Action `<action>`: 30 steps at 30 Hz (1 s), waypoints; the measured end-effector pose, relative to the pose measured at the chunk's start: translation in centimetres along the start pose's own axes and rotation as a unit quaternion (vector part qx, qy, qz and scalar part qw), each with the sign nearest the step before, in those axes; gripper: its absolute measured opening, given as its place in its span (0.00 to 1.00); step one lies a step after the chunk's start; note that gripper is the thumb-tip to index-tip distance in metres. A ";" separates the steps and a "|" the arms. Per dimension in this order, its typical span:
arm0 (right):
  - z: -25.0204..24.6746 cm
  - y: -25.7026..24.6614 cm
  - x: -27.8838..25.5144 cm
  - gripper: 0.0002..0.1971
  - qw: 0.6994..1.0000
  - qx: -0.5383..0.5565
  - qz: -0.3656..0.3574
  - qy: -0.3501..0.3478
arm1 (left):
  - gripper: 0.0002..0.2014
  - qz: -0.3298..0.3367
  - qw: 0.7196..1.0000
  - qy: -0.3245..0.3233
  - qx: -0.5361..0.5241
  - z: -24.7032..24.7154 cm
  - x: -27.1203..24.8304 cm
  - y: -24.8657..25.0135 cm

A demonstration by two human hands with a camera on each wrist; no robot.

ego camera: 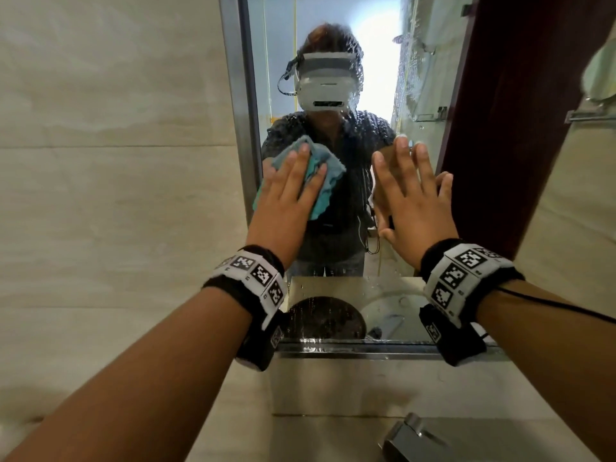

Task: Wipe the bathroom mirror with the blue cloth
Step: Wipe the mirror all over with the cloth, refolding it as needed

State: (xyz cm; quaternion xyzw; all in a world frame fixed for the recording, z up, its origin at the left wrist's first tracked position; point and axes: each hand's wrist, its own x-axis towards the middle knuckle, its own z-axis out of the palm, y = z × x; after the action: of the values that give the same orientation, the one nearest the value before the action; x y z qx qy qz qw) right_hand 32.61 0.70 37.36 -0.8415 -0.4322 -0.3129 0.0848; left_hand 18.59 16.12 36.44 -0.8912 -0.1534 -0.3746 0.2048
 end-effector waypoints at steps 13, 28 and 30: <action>-0.2 -0.3 -0.2 0.58 1.000 0.017 0.004 -0.009 | 0.38 -0.056 0.997 -0.017 -0.057 -1.6 1.7 0.9; 0.5 -0.4 0.0 0.50 1.000 0.016 0.001 0.026 | 0.39 -0.069 0.996 0.017 -0.047 -1.6 1.3 -1.1; 0.6 -0.5 -0.1 0.49 0.999 0.019 0.004 0.028 | 0.36 -0.060 0.993 0.054 -0.086 -0.8 1.2 -0.7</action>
State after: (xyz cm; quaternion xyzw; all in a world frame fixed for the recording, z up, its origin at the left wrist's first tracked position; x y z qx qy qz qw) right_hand 32.42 1.22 36.77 -0.8323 -0.4321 -0.3278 0.1143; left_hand 18.58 16.50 38.02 -0.8730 -0.1624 -0.4459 0.1127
